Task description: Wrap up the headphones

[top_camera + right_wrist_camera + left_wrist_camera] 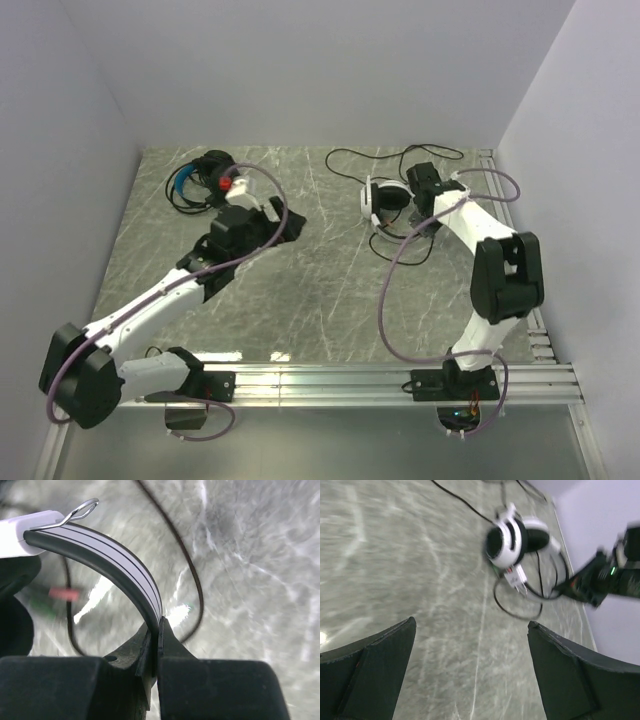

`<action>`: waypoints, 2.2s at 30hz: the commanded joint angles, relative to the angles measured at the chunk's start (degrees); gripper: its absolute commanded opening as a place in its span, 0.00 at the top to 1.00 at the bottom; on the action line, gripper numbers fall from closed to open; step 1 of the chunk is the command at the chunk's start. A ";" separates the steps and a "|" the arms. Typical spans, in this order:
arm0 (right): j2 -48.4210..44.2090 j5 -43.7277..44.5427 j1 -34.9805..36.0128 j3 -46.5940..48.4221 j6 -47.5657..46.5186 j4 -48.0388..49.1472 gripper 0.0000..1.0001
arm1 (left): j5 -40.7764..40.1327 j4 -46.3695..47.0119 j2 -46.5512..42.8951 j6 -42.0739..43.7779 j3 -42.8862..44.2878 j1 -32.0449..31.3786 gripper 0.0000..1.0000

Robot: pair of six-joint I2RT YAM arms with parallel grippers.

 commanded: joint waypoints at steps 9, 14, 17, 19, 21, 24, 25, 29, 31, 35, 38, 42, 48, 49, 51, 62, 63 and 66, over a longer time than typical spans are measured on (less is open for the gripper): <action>-15.33 5.27 11.78 -6.23 -18.29 4.16 1.00 | 9.83 9.37 13.31 12.79 5.61 -9.84 0.01; -15.42 7.10 14.50 -6.76 -16.62 3.20 1.00 | 5.78 6.56 14.72 12.36 6.57 -12.66 0.01; -14.90 7.89 15.55 -6.41 -15.39 2.93 1.00 | 0.18 0.42 19.18 10.35 11.12 -12.92 0.01; -14.63 8.42 16.17 -6.06 -14.86 2.76 1.00 | -1.51 -3.01 21.13 9.29 13.59 -13.36 0.01; -13.93 9.39 17.13 -5.79 -13.28 2.40 1.00 | -4.31 -6.44 23.75 8.76 16.57 -14.50 0.01; -13.32 10.18 18.63 -5.70 -11.61 2.49 1.00 | -6.34 -10.93 28.16 6.65 20.89 -15.03 0.01; -13.23 10.27 19.07 -5.53 -11.35 2.58 1.00 | -6.61 -11.98 29.30 6.04 21.77 -15.03 0.01; -12.26 10.71 20.48 -5.26 -10.29 2.84 1.00 | -8.63 -13.49 32.30 4.63 23.28 -15.12 0.01; -11.91 10.89 21.27 -5.35 -9.76 2.93 1.00 | -9.51 -13.05 32.47 3.75 22.92 -15.12 0.01; -11.03 11.85 22.50 -5.44 -7.57 2.75 1.00 | -14.15 -17.78 36.15 0.60 26.07 -15.12 0.01; -11.29 10.72 23.11 -6.67 -6.86 4.24 1.00 | -17.15 -20.43 38.01 -1.17 27.40 -15.12 0.01; -11.91 8.17 24.08 -10.17 -6.51 8.54 1.00 | -16.54 -17.71 37.84 -1.26 25.56 -15.04 0.01; -11.91 5.00 24.26 -12.82 -6.69 11.80 1.00 | -18.56 -17.00 38.45 -2.32 24.86 -14.95 0.07; -11.47 4.82 24.26 -12.82 -6.77 11.89 1.00 | -18.48 -16.65 38.54 -2.23 24.59 -14.95 0.10; -11.03 4.47 24.35 -12.91 -6.77 11.89 1.00 | -18.39 -16.65 39.15 -2.40 24.50 -14.95 0.19; -7.26 2.54 24.44 -13.00 -6.51 12.60 0.99 | -14.36 -17.97 42.76 -2.58 26.00 -14.16 0.47; -6.73 2.36 24.35 -12.48 -6.60 12.60 0.98 | -13.74 -17.62 42.76 -2.58 25.74 -13.89 0.60; -6.11 1.92 24.35 -12.47 -6.16 12.77 0.96 | -10.40 -16.83 42.49 -3.11 24.59 -11.53 0.89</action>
